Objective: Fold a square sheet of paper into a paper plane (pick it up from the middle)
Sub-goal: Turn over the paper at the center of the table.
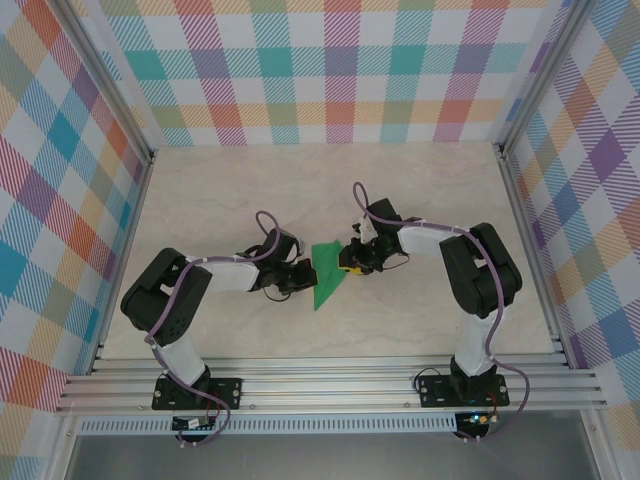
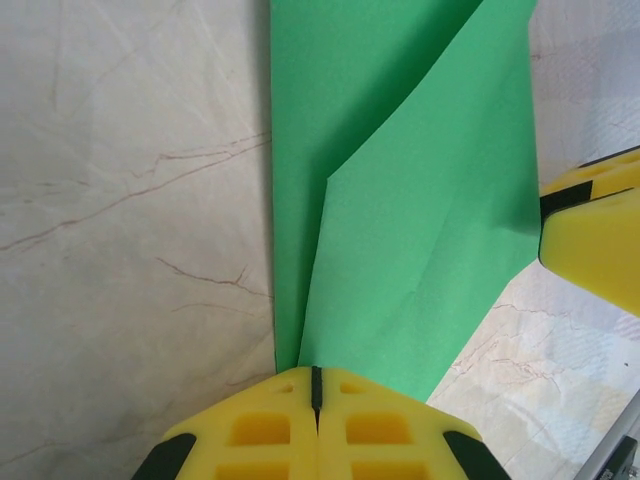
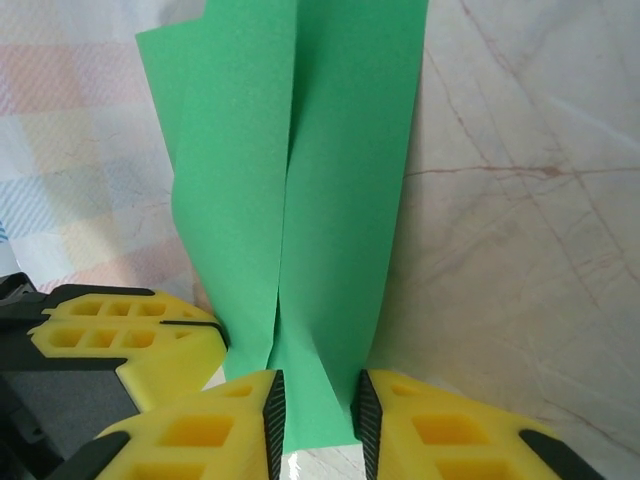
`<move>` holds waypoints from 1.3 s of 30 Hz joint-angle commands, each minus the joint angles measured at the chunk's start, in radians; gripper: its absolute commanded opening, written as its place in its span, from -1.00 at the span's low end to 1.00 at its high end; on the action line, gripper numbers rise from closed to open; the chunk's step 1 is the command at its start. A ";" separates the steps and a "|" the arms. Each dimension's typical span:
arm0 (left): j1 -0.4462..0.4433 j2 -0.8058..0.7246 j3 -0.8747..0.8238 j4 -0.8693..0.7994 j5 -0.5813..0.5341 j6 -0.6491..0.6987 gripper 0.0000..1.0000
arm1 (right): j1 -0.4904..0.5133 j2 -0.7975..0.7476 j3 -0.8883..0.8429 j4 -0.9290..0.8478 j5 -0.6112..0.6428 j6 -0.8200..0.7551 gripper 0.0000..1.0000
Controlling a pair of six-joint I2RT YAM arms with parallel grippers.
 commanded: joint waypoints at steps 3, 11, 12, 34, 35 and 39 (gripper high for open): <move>0.026 -0.016 -0.040 -0.033 -0.020 0.002 -0.95 | 0.010 -0.031 0.028 -0.041 0.019 0.000 -0.55; 0.023 -0.127 -0.051 -0.063 -0.015 0.069 -0.63 | 0.007 -0.035 0.061 -0.078 0.025 -0.002 -0.81; 0.020 -0.152 -0.055 -0.070 -0.021 0.076 -0.54 | 0.007 -0.038 0.062 -0.079 0.021 -0.002 -0.87; -0.392 -0.128 0.142 -0.448 -0.659 0.123 0.36 | 0.009 -0.065 0.103 -0.089 -0.057 0.028 -0.86; -0.404 -0.101 0.160 -0.463 -0.681 0.121 0.36 | 0.009 -0.066 0.104 -0.090 -0.057 0.027 -0.86; -0.446 -0.010 0.238 -0.532 -0.782 0.102 0.35 | 0.009 -0.064 0.109 -0.096 -0.056 0.028 -0.86</move>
